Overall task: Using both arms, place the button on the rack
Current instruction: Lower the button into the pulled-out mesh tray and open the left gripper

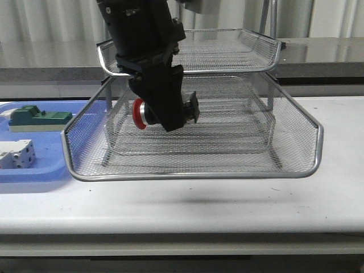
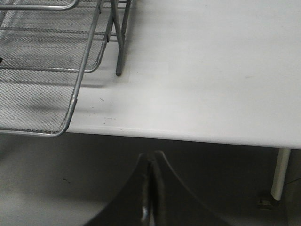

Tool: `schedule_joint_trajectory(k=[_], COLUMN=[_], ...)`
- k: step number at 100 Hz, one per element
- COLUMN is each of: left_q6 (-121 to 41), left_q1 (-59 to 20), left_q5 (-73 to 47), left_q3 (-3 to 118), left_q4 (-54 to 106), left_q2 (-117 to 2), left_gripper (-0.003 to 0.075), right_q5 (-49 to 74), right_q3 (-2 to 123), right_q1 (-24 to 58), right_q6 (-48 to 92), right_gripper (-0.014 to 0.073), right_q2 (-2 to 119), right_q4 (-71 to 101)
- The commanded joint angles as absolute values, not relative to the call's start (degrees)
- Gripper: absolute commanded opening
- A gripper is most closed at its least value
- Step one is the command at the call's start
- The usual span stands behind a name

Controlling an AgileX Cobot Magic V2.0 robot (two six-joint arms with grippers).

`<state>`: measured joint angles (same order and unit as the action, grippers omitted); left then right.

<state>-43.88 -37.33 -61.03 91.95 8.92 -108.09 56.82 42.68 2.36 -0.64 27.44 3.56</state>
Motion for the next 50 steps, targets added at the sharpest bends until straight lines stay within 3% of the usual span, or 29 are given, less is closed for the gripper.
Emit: schedule_joint_trajectory(k=[1,16,50], left_q6=[-43.68,-43.68,-43.22], left_q1=[-37.76,-37.76,-37.76], left_q5=[-59.87,-60.07,-63.93], left_q3=[93.92,93.92,94.79], left_q4=[9.75,9.75,8.65], left_q2=[-105.13,-105.13,-103.49], left_gripper=[0.0419,0.0475,0.0475], right_q5=[53.30,53.30,53.30], right_q3=[44.68,44.68,44.68], right_q1=[1.96,1.96,1.96], right_q6=[-0.51,-0.51,-0.51], right_gripper=[-0.0070,-0.0070,-0.0070], right_q2=[27.77,27.77,27.77], right_q4=[3.41,3.41,3.41])
